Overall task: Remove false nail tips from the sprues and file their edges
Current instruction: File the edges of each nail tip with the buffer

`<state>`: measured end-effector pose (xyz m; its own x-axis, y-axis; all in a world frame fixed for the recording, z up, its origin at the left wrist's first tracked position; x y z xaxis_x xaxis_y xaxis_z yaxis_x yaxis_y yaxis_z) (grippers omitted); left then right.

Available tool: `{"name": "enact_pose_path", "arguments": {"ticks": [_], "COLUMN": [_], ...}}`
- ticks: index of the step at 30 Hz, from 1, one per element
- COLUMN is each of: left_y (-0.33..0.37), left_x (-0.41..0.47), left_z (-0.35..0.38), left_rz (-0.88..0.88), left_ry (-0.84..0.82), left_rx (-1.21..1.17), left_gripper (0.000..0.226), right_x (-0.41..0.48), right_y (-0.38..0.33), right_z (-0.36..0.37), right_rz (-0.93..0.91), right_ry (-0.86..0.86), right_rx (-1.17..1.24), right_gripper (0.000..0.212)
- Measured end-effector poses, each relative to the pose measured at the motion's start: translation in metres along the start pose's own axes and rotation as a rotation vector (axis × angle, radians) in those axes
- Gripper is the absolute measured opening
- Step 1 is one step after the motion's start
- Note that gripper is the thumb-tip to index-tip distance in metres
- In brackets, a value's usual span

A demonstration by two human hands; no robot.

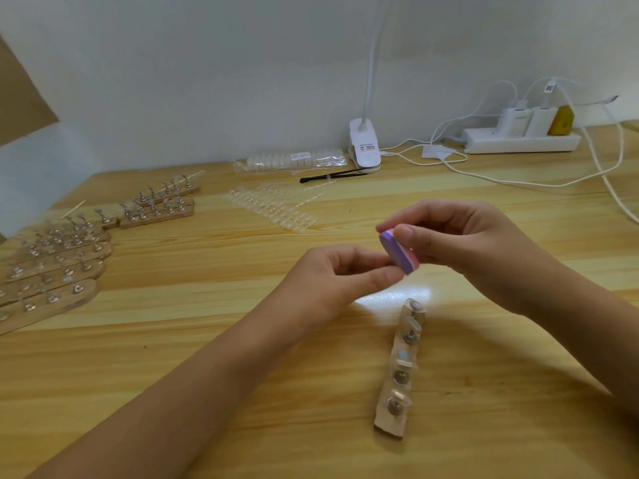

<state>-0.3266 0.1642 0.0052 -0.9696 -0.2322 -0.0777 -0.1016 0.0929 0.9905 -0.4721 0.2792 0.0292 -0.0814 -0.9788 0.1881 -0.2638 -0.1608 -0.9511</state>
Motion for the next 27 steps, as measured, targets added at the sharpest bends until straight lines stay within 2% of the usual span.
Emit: {"name": "enact_pose_path", "arguments": {"ticks": [2,4,12,16,20,25,27], "left_y": [-0.002,-0.003,-0.001,0.000,0.000,-0.001,0.000], "left_x": [0.001,0.001,0.001,-0.001,-0.001,-0.001,-0.001], "left_z": [0.004,0.006,0.001,-0.004,-0.002,0.000,-0.002], "left_rz": [-0.019,-0.030,-0.018,-0.008,-0.022,-0.032,-0.029], "left_ry": [-0.014,-0.022,-0.033,-0.041,-0.053,-0.069,-0.056], "left_rx": [-0.002,-0.021,-0.063,-0.076,-0.066,-0.080,-0.128], "left_gripper": [0.020,0.019,0.031,0.031,0.031,0.027,0.027], "right_x": [0.001,0.001,-0.002,-0.001,-0.003,-0.001,-0.001], "right_y": [0.001,0.000,-0.001,0.000,-0.004,-0.001,-0.003], "right_z": [0.000,-0.002,-0.009,-0.006,-0.009,-0.004,-0.004], "right_rz": [-0.024,-0.001,0.064,0.016,0.060,-0.016,-0.008], "right_ry": [0.053,0.019,-0.107,-0.043,-0.149,-0.032,-0.059], "right_rx": [0.032,0.014,-0.061,-0.037,-0.072,-0.054,-0.055], "right_gripper": [0.021,0.021,0.022,0.022,0.022,0.021,0.022]}}
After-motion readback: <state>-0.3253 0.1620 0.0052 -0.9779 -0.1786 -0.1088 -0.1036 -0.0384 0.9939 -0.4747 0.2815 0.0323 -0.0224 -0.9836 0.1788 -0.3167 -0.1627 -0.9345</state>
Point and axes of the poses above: each hand's wrist, its own x-axis towards the middle knuckle, its own z-axis out of the palm, y = z × x, the point moved 2 cm from there along x, towards the middle knuckle, and after that the axes turned 13 degrees about -y, right-handed, at the moved point
